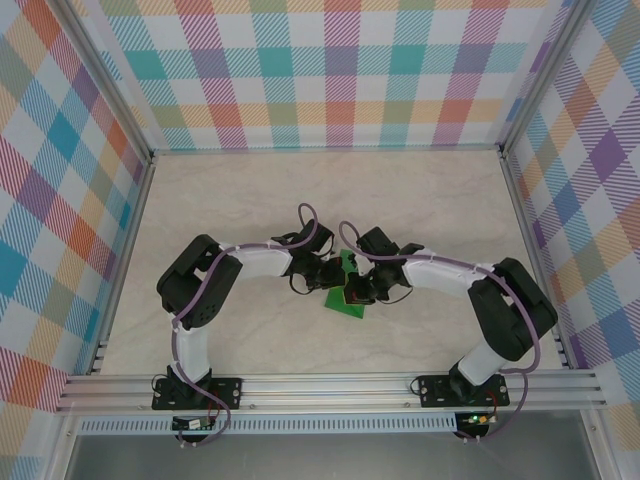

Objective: Fold a paper plane with a square sheet of paper (pick it up from the middle)

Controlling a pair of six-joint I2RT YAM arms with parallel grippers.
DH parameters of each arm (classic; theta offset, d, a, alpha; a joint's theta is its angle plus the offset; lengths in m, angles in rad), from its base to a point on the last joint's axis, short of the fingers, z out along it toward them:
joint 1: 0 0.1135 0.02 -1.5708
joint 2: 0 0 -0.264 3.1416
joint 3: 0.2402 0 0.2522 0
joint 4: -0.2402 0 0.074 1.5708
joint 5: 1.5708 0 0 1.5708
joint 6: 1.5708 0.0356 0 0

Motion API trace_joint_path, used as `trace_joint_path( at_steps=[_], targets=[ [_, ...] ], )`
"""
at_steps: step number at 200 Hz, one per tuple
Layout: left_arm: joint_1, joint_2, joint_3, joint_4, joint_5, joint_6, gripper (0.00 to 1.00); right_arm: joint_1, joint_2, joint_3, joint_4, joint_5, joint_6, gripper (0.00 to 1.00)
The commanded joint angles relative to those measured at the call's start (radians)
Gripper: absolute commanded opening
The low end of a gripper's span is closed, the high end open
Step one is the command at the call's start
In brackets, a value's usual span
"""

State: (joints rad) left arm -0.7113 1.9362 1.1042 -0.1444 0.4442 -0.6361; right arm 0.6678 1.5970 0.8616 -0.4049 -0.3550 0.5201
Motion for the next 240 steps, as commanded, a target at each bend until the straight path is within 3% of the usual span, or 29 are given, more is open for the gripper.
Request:
trace_joint_path(
  at_steps=[1, 240],
  targets=[
    [-0.011, 0.021, -0.033, -0.119, -0.073, -0.004, 0.00, 0.004, 0.018, -0.012, 0.004, 0.020, 0.013, 0.00],
    [-0.012, 0.023, -0.052, -0.125, -0.109, -0.017, 0.00, 0.005, 0.075, -0.031, -0.042, 0.093, -0.034, 0.00]
  ],
)
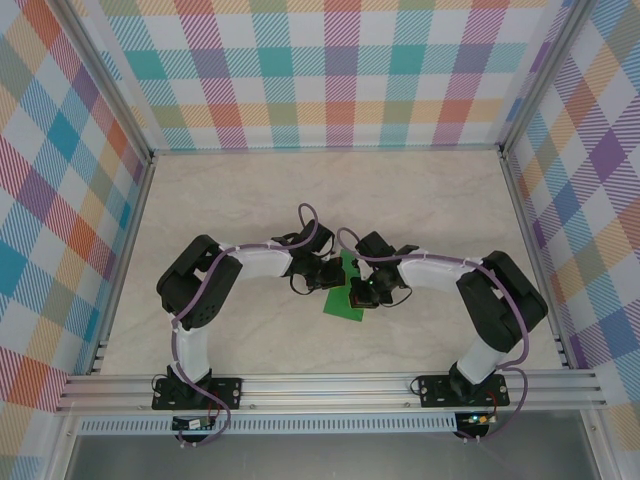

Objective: Fold a paper plane with a square sheet of paper (pick it up from the middle)

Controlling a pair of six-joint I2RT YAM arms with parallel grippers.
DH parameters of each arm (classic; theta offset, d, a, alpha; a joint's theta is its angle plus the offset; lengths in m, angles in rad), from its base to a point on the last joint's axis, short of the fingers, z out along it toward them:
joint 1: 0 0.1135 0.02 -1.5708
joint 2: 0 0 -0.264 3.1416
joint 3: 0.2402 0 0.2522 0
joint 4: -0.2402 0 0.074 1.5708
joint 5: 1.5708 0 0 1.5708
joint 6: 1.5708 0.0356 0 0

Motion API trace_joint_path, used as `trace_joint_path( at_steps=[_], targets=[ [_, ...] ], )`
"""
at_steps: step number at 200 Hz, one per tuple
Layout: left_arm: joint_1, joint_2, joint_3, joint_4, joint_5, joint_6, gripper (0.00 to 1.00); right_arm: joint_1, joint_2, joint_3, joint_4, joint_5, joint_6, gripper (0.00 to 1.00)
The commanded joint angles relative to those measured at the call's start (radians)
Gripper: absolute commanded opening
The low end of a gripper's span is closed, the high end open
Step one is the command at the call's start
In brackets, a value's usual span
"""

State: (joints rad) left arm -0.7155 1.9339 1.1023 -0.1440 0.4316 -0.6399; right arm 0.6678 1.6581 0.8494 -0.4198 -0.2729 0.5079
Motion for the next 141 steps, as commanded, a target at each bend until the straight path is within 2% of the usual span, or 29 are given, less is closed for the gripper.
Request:
trace_joint_path(
  at_steps=[1, 39, 82, 141],
  targets=[
    [-0.008, 0.025, -0.050, -0.126, -0.097, -0.012, 0.00, 0.004, 0.014, -0.019, -0.027, 0.012, -0.021, 0.00],
    [-0.007, 0.023, -0.054, -0.123, -0.100, -0.015, 0.00, 0.004, 0.008, -0.017, -0.036, 0.016, -0.023, 0.00],
    [-0.007, 0.022, -0.056, -0.120, -0.097, -0.017, 0.00, 0.006, -0.069, 0.016, -0.011, -0.044, -0.011, 0.00],
    [-0.007, 0.025, -0.052, -0.120, -0.094, -0.018, 0.00, 0.020, -0.002, 0.036, 0.014, -0.070, -0.008, 0.00]
  ],
)
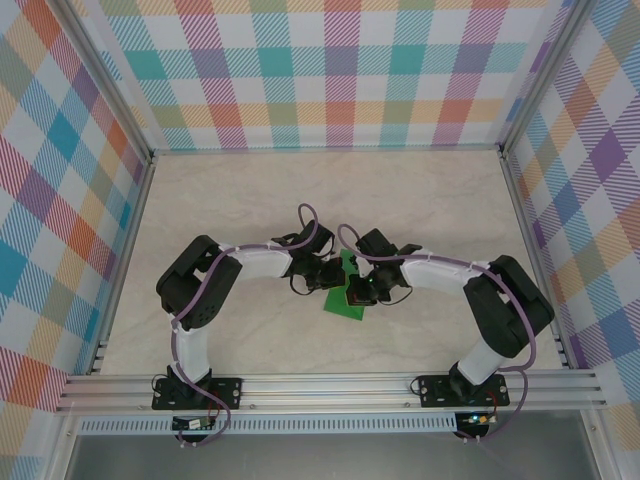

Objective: Fold a paper plane with a square sheet of paper (pick it up from the middle)

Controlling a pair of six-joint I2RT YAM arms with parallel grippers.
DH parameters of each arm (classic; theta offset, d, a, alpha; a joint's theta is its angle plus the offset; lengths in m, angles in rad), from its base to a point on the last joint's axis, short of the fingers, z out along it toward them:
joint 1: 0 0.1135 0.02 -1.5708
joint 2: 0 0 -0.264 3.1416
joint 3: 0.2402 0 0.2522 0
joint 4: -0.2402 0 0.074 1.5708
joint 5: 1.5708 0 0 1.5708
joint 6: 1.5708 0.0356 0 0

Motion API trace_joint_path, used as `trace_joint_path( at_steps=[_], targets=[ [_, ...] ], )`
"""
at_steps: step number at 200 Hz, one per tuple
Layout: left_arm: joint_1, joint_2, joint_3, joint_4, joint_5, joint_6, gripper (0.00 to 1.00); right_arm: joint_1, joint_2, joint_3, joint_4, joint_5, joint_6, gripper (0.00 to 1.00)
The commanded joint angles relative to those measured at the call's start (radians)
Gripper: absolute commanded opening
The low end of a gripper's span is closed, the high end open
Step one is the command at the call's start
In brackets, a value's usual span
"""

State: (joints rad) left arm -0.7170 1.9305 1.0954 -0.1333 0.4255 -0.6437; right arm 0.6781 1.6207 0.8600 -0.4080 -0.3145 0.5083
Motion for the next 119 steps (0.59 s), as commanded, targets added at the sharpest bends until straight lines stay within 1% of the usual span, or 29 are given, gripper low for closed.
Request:
trace_joint_path(
  at_steps=[1, 58, 119],
  targets=[
    [-0.006, 0.028, -0.045, -0.131, -0.088, -0.013, 0.00, 0.010, 0.036, 0.025, 0.002, -0.029, -0.008, 0.00],
    [-0.007, 0.028, -0.045, -0.136, -0.096, -0.016, 0.00, 0.010, 0.048, 0.006, -0.049, 0.005, -0.045, 0.00],
    [-0.006, 0.033, -0.048, -0.151, -0.122, -0.024, 0.00, 0.011, 0.032, -0.022, -0.090, -0.010, -0.094, 0.00]
  ],
)
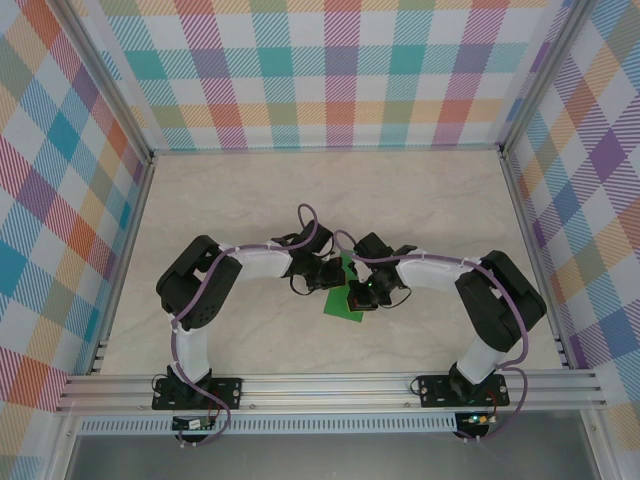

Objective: Fold a paper plane with a square sheet of paper (pick it up from the middle)

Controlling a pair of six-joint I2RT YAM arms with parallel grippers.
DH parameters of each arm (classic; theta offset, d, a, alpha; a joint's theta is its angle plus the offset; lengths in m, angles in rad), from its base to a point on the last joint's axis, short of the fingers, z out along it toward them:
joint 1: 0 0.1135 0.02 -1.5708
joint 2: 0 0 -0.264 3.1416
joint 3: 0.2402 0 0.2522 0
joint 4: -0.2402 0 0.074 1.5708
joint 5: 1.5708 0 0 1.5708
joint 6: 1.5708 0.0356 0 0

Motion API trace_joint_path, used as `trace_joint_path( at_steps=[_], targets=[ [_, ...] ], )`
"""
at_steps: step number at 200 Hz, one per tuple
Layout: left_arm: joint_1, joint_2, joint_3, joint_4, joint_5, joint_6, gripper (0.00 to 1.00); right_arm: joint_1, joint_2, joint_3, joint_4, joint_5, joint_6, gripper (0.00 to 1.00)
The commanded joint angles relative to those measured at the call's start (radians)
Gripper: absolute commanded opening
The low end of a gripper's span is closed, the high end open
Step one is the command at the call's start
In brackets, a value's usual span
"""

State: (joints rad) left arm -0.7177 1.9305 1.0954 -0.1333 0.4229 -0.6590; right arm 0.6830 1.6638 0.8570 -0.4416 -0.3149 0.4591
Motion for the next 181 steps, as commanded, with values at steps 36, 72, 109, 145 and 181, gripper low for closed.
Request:
trace_joint_path(
  at_steps=[36, 72, 109, 145, 181],
  targets=[
    [-0.005, 0.036, -0.052, -0.170, -0.129, -0.016, 0.00, 0.006, -0.030, -0.037, -0.081, -0.024, -0.069, 0.00],
    [-0.005, 0.038, -0.054, -0.167, -0.130, -0.019, 0.00, 0.005, -0.056, -0.072, -0.096, -0.017, -0.073, 0.00],
    [-0.004, 0.036, -0.053, -0.167, -0.128, -0.018, 0.00, 0.006, -0.094, -0.101, -0.114, -0.015, -0.076, 0.00],
    [-0.005, 0.029, -0.060, -0.154, -0.108, -0.019, 0.00, -0.005, -0.177, -0.087, -0.134, 0.029, -0.049, 0.00],
    [-0.006, 0.012, -0.058, -0.086, -0.061, -0.020, 0.00, -0.076, -0.248, -0.065, -0.079, 0.067, 0.057, 0.06]
  ],
)
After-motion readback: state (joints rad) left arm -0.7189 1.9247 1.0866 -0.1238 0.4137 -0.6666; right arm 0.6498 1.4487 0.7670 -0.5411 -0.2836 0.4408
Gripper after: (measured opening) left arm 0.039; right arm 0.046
